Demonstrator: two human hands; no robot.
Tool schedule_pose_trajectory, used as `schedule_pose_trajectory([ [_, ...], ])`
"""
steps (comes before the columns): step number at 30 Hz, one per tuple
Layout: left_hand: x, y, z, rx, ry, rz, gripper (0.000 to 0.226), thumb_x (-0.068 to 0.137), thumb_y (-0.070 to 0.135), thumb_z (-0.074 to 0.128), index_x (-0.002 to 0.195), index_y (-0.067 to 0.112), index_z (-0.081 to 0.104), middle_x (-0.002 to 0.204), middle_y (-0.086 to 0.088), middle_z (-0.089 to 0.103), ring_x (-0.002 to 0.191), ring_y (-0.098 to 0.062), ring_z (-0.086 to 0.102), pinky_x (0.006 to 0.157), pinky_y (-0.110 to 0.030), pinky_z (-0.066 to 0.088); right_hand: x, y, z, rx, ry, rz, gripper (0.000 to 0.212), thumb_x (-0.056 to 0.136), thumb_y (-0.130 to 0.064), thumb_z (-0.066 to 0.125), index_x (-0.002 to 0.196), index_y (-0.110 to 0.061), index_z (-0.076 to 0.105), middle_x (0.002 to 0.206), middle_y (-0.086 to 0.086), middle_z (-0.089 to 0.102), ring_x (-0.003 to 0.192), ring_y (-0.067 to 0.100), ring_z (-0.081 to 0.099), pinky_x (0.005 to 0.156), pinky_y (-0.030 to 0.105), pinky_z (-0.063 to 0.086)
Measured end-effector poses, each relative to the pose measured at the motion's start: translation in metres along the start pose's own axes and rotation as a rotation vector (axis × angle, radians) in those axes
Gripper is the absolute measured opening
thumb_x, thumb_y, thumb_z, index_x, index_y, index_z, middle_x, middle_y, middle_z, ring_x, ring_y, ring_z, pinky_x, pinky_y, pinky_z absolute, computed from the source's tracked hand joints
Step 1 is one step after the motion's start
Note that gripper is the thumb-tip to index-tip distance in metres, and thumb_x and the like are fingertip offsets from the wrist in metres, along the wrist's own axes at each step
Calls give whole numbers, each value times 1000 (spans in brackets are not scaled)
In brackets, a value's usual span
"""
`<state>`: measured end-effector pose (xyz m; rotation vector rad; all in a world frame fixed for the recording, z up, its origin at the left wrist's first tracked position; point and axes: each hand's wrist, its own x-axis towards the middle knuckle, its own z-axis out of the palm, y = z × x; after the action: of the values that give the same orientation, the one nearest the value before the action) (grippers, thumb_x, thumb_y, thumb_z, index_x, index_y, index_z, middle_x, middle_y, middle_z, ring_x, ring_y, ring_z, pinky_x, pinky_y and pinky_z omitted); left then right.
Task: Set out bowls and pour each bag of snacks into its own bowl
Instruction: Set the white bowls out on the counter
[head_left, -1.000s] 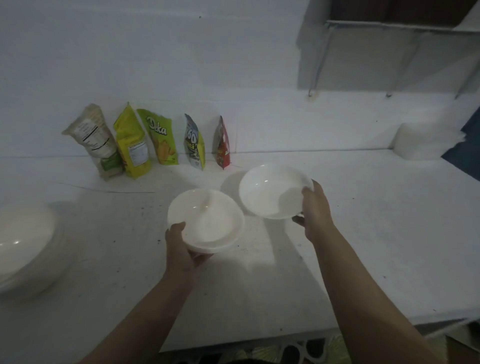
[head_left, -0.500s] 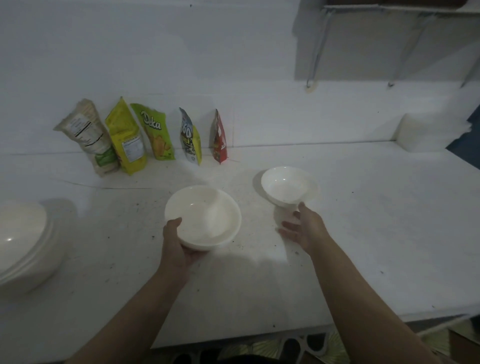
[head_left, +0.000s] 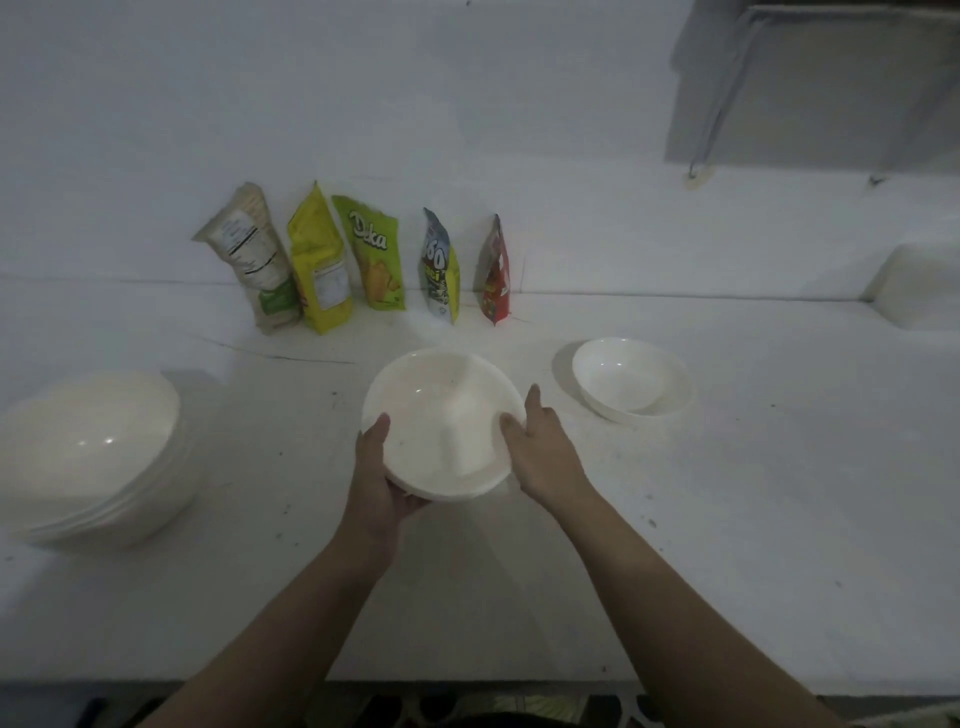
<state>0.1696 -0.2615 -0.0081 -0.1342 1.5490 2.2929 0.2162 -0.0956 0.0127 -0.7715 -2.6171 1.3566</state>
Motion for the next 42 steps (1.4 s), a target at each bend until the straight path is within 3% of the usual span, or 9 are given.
schedule_pose_trajectory([
  [3, 7, 8, -13, -44, 53, -4, 56, 89, 60, 47, 139, 35, 46, 134, -1, 59, 117, -28, 59, 78, -49, 58, 0, -16, 7, -52, 96, -118, 62, 106, -40, 29, 158, -23, 1, 155, 9, 24, 124, 32, 52, 93, 33, 41],
  [8, 16, 17, -40, -93, 131, -38, 49, 94, 55, 46, 139, 36, 43, 135, -4, 55, 115, -29, 57, 82, -51, 56, 10, -38, 17, 49, 273, -336, 44, 106, -37, 32, 150, -31, 37, 124, 5, 45, 91, -3, 49, 79, 17, 46],
  [12, 20, 24, -55, -139, 187, -45, 38, 96, 49, 44, 130, 33, 41, 133, -9, 54, 111, -32, 57, 76, -47, 56, 26, -41, 28, 631, 248, -41, 28, 104, -29, 39, 128, -24, 53, 118, 3, 57, 101, 20, 60, 58, 30, 60],
  [16, 28, 32, -70, -142, 224, -33, 36, 96, 47, 44, 128, 32, 43, 136, -10, 55, 116, -33, 56, 80, -46, 55, 44, -26, 28, 1001, 159, 249, 37, 103, -19, 43, 140, -14, 45, 120, 13, 59, 86, 22, 61, 56, 30, 58],
  [22, 31, 34, -87, -98, 225, -48, 60, 81, 58, 51, 134, 32, 43, 135, -9, 56, 117, -34, 57, 82, -49, 56, 49, -9, 45, 946, 201, 341, 40, 101, -15, 48, 138, 1, 44, 125, 24, 56, 82, 35, 67, 54, 37, 60],
  [25, 30, 36, -89, -84, 213, -70, 67, 73, 60, 52, 134, 32, 44, 134, -7, 57, 116, -33, 58, 80, -48, 56, 53, -10, 49, 899, 195, 346, 40, 102, -18, 48, 134, 6, 47, 109, 23, 61, 77, 32, 68, 62, 38, 61],
  [29, 31, 36, -92, -91, 191, -72, 49, 93, 51, 46, 137, 32, 42, 134, -7, 57, 116, -33, 58, 75, -45, 56, 47, -7, 59, 970, 193, 334, 37, 102, -22, 49, 128, 4, 53, 107, 22, 66, 86, 31, 70, 80, 42, 60],
  [34, 27, 36, -92, -25, 155, -84, 71, 74, 59, 52, 138, 30, 44, 132, -7, 58, 114, -33, 58, 62, -40, 58, 26, -4, 80, 1157, 126, 311, 21, 101, -15, 51, 110, -2, 64, 112, 23, 68, 102, 34, 69, 91, 44, 57],
  [42, 23, 27, -93, -42, 142, -104, 57, 90, 54, 49, 140, 30, 41, 132, -10, 59, 113, -36, 61, 70, -48, 59, 31, -14, 78, 1145, 37, 319, 10, 96, -9, 56, 96, -8, 65, 103, 14, 61, 98, 26, 61, 75, 35, 57],
])
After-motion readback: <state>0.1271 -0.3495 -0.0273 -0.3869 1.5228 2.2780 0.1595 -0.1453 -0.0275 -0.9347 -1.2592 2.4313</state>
